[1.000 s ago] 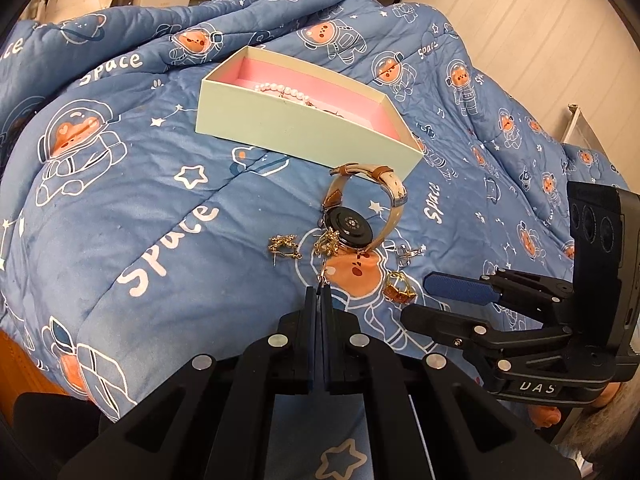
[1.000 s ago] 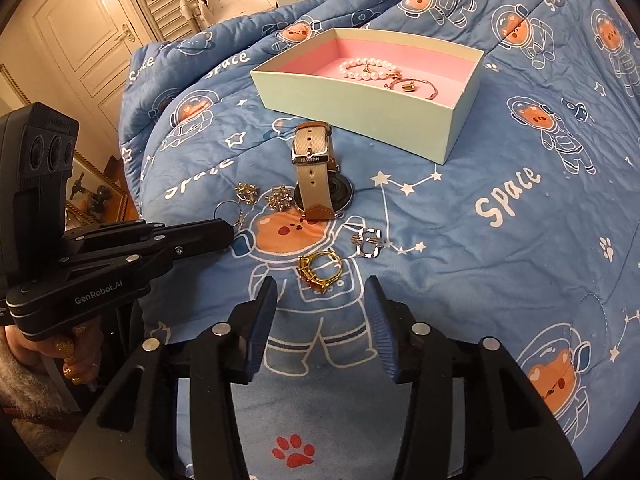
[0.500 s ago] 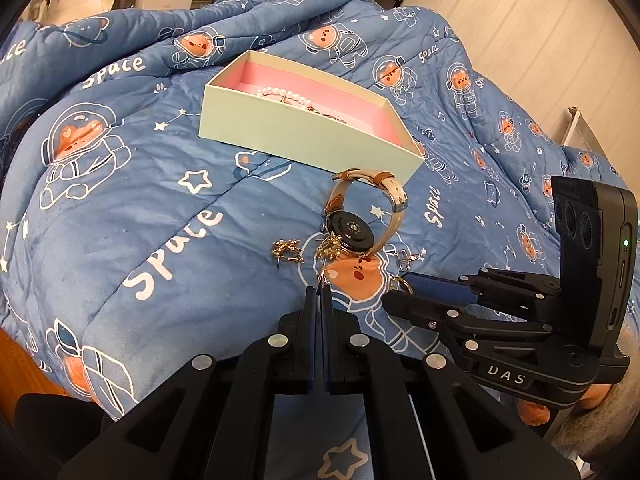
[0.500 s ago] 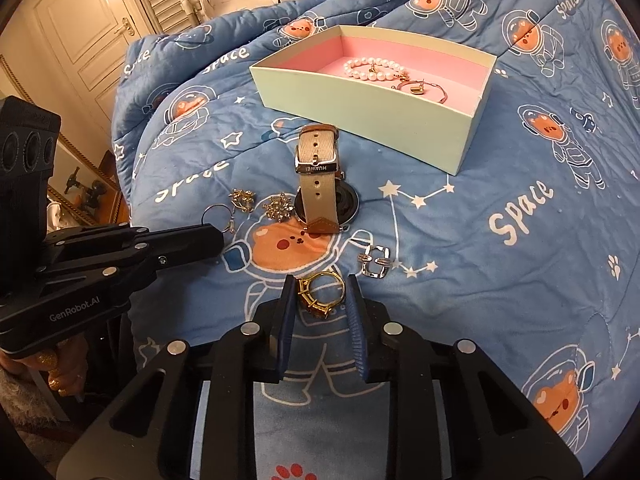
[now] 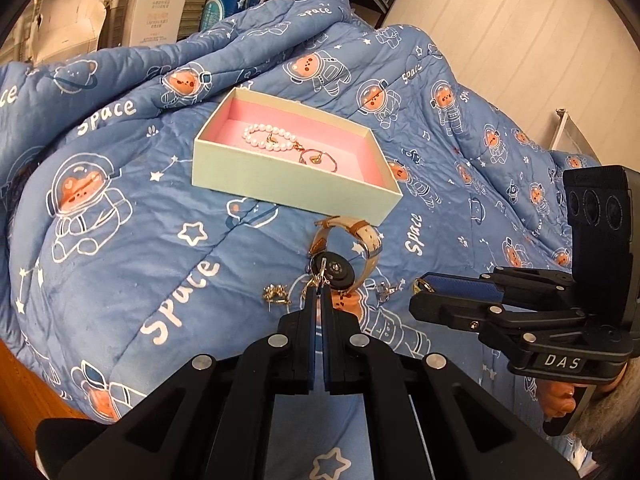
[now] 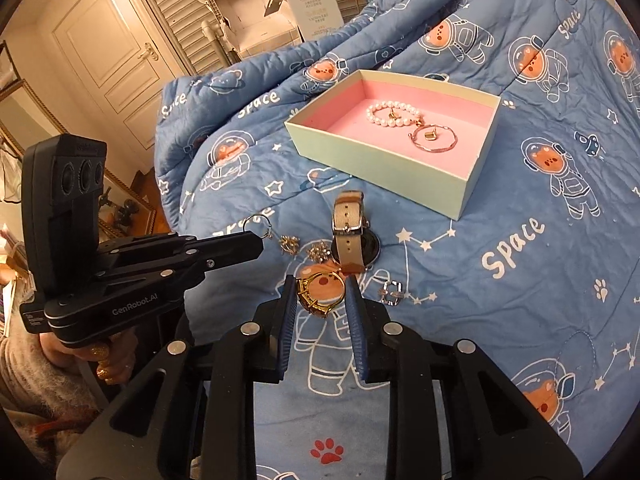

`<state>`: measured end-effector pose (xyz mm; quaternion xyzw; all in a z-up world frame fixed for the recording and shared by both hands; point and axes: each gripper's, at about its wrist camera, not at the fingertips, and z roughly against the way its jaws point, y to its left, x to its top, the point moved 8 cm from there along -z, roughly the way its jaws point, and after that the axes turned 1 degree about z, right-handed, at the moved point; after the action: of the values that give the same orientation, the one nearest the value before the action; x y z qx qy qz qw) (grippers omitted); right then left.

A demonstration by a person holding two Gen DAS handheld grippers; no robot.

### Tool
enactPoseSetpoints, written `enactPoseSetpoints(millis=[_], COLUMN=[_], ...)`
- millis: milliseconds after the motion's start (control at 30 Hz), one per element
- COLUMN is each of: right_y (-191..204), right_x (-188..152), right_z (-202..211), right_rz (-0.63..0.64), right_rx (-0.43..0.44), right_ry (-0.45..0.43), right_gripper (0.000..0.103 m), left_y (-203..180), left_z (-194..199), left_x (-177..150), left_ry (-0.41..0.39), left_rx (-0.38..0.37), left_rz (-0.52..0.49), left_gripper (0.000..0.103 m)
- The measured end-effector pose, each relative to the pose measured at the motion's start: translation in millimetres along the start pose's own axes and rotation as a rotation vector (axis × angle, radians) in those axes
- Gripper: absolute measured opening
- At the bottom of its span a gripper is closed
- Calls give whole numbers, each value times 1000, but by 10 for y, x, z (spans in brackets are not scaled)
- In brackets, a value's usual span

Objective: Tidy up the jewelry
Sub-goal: 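Carry the earring into the box with the left tool while the right tool carries the ring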

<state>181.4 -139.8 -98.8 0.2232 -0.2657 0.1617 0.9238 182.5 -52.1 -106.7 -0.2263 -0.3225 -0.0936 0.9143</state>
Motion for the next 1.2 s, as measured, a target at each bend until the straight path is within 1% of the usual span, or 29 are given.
enactPoseSetpoints(millis=[100,300,567,700,833,1100,1200], right_y=[-14,-57,-225,-297,-327,-463,-511], right_x=[154,469,835,1001,1114,1250,1272], right_z=[74,131,16,-125,-296,-643,-749], right_rz=[16,79,125,132,168,178,185], right_rx=[-3,-44,-97,-99,-118,-132,-138], right_ry=[-26,-66,-83,-68,-49,13,33], right_gripper=[25,25,25,25,25,25,25], left_y=[18,69,126,189,272,471,511], left_z=[15,-24,-205,-364,-541,-797,-876], left_x=[150,496,862,1008,1116,1241,1266], left_ry=[-7,-20,-6,27,73,133,154], left_rx=[1,33,55,51,39,82,85], left_rz=[-14,-64,-99,-82,-52,-40,-31], left_gripper=[2,2,2,2,2,2,2])
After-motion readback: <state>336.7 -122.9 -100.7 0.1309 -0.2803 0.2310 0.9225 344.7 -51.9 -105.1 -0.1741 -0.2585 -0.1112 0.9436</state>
